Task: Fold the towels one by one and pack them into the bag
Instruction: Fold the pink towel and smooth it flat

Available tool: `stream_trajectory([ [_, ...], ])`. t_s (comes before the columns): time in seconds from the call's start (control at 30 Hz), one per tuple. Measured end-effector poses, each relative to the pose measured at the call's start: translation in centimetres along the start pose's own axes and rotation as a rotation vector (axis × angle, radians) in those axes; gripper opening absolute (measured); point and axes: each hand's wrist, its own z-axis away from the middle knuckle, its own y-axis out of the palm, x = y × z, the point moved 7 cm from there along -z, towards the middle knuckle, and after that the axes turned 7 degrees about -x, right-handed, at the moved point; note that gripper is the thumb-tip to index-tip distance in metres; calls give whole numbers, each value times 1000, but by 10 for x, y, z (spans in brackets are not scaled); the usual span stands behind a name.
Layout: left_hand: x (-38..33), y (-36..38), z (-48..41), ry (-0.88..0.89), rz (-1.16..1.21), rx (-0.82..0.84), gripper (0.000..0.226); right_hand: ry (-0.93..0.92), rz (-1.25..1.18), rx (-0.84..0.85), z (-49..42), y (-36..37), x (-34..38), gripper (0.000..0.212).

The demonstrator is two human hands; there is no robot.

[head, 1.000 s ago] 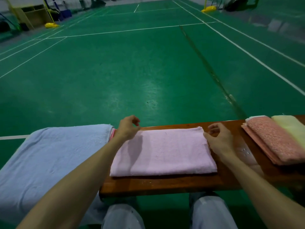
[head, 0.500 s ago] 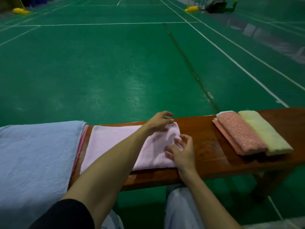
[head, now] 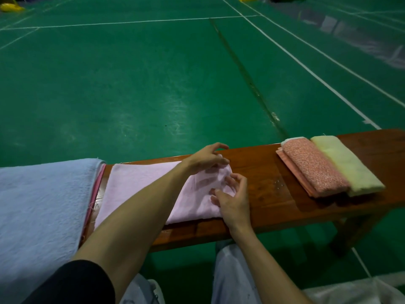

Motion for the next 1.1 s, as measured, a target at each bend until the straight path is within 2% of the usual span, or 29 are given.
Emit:
stream_trajectory([
  [0.2, 3, -9, 2, 109, -96, -118, 51, -14, -116, -40, 9, -5, 11, 49],
  [0.37, 6, -24, 9, 135, 39, -233, 48, 38, -156, -140, 18, -16, 13, 55],
  [0.53, 9, -42, 19, 99, 293, -246, 54, 167, -230, -135, 27, -18, 8, 50],
  [0.67, 14, -57, 28, 49, 380, -246, 53, 181, -251, -119, 37, -13, 6, 49],
  [0.87, 29, -92, 49, -106, 162, -289, 48, 147, -295, -85, 55, 8, 13, 40],
  [1.1, 49, -157, 85, -275, 170, -392, 41, 82, -149, 147, 103, 87, 12, 40],
])
